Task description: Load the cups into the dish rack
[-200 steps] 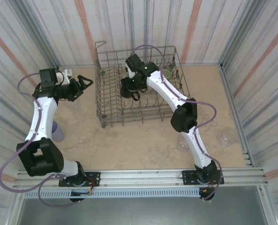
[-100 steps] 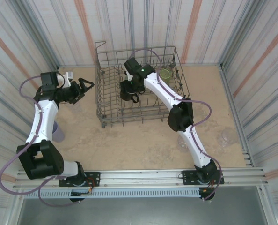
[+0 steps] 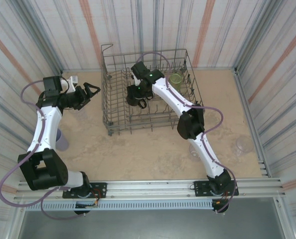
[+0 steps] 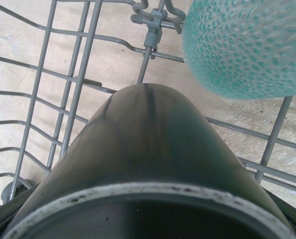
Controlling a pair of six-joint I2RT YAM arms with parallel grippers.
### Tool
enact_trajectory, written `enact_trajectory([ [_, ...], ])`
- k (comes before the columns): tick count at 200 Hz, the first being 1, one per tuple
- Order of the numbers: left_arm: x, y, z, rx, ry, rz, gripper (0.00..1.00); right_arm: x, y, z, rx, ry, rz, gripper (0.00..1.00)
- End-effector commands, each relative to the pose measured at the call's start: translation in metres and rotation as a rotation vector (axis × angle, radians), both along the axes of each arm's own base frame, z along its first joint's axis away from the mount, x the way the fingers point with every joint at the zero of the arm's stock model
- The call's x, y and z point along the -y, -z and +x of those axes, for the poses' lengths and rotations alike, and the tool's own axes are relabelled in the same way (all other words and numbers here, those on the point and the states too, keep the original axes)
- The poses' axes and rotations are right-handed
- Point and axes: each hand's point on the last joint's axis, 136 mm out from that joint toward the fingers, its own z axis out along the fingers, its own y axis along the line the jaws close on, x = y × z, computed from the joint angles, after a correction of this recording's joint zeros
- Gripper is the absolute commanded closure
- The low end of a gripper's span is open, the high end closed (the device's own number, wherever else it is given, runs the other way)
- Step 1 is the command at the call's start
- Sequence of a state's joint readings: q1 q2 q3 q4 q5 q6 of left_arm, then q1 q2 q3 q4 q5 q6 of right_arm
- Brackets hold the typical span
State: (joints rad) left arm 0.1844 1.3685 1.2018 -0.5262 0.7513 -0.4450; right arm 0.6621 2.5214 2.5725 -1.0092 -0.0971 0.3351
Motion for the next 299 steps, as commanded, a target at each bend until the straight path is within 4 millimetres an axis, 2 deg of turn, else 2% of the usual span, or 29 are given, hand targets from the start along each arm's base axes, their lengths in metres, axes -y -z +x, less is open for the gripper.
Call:
enact_trajectory([
  [1, 0.001, -0.005, -0.004, 0.016, 0.01, -0.013, 0.01, -0.014, -0.015, 0.009, 0.07, -0.007, 0.04, 0.62],
  [82, 0.002, -0.003, -0.003, 0.009, 0.016, -0.021, 0.01, -0.017, 0.002, 0.013, 0.076, -0.019, 0.012, 0.58],
  [117, 0.002, -0.003, -0.003, 0.006, 0.016, -0.024, 0.01, -0.021, 0.005, 0.011, 0.073, -0.031, 0.011, 0.47],
  [197, 0.002, -0.002, -0.002, 0.002, 0.017, -0.03, 0.01, -0.029, -0.015, 0.006, 0.073, -0.031, 0.072, 0.24],
  [243, 0.002, -0.002, -0.003, 0.002, 0.017, -0.032, 0.01, -0.03, -0.015, 0.002, 0.061, -0.041, 0.076, 0.14],
  [248, 0.002, -0.002, -0.003, 0.002, 0.017, -0.032, 0.01, -0.031, -0.015, 0.001, 0.061, -0.044, 0.076, 0.0],
  [299, 0.001, -0.002, -0.003, -0.001, 0.014, -0.035, 0.01, -0.032, -0.019, 0.001, 0.07, -0.045, 0.081, 0.01],
])
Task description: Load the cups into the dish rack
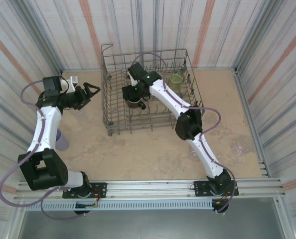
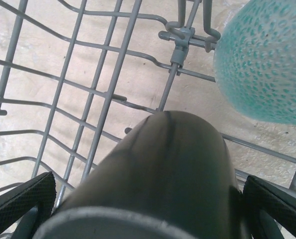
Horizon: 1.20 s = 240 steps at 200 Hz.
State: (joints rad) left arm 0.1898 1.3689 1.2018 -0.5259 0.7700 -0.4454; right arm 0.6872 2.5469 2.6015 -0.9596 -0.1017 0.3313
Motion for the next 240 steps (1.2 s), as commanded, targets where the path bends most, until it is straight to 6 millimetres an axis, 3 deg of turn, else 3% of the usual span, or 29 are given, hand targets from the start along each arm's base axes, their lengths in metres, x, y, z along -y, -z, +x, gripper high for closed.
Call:
enact_trajectory([
  [1, 0.0, 0.0, -0.002, -0.003, 0.007, -0.021, 0.01, -0.011, -0.017, 0.0, 0.031, -0.015, 0.047, 0.01],
  [121, -0.006, 0.003, 0.0, -0.01, -0.014, -0.023, 0.01, 0.001, -0.106, 0.006, 0.186, 0.031, 0.137, 0.01],
  [240, -0.028, 0.006, 0.0, -0.015, -0.088, 0.03, 0.01, 0.022, -0.147, -0.01, 0.202, 0.051, 0.146, 0.01],
])
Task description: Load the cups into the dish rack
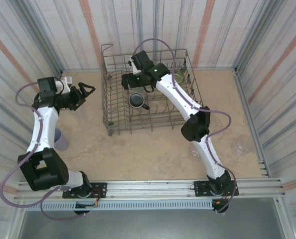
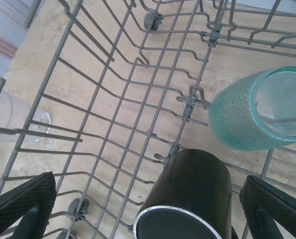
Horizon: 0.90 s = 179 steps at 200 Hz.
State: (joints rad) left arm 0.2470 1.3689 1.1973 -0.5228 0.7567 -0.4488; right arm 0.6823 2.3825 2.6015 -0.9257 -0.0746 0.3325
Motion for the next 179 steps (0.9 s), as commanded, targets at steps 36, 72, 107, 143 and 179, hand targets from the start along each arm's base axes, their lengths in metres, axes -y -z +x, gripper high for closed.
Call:
enact_trajectory([
  [36, -0.012, 0.0, -0.006, -0.001, -0.063, 0.075, 0.01, 0.016, -0.069, -0.028, 0.023, 0.028, 0.108, 0.01],
  [72, -0.021, 0.003, -0.008, -0.007, -0.095, 0.128, 0.01, 0.03, -0.08, -0.044, 0.048, 0.033, 0.116, 0.01],
  [107, -0.029, 0.008, -0.008, -0.025, -0.131, 0.171, 0.01, 0.047, -0.079, -0.059, 0.054, 0.041, 0.1, 0.01],
  [143, -0.053, 0.015, -0.014, -0.069, -0.245, 0.283, 0.01, 0.068, -0.063, -0.079, 0.009, 0.032, 0.073, 0.01],
  [179, -0.064, 0.022, -0.034, -0.118, -0.291, 0.352, 0.01, 0.1, -0.055, -0.106, -0.014, 0.009, 0.073, 0.01],
])
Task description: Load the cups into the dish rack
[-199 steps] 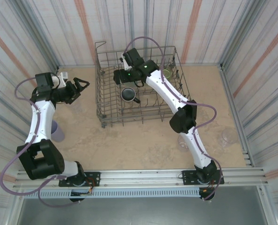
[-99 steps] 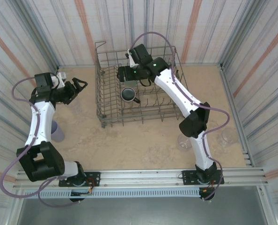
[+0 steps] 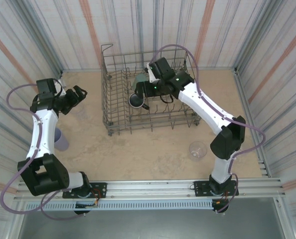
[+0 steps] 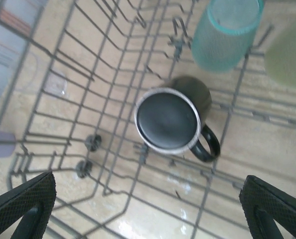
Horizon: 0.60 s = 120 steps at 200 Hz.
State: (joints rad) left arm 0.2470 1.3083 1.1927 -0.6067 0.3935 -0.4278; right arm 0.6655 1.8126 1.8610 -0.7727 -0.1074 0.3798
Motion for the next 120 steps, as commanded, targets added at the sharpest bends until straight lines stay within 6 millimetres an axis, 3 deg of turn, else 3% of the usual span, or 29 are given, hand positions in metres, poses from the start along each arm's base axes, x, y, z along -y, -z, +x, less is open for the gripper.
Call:
enact_trajectory([
  [1, -0.013, 0.004, -0.024, -0.042, -0.052, 0.091, 0.01, 0.025, -0.023, -0.018, 0.04, -0.016, 0.044, 0.01],
  [79, -0.035, -0.026, -0.062, -0.109, -0.128, 0.262, 0.01, 0.115, -0.025, -0.046, 0.068, 0.112, 0.154, 0.01],
  [120, -0.039, -0.012, -0.076, -0.19, -0.146, 0.277, 0.01, 0.138, -0.001, -0.054, 0.033, 0.141, 0.2, 0.01],
])
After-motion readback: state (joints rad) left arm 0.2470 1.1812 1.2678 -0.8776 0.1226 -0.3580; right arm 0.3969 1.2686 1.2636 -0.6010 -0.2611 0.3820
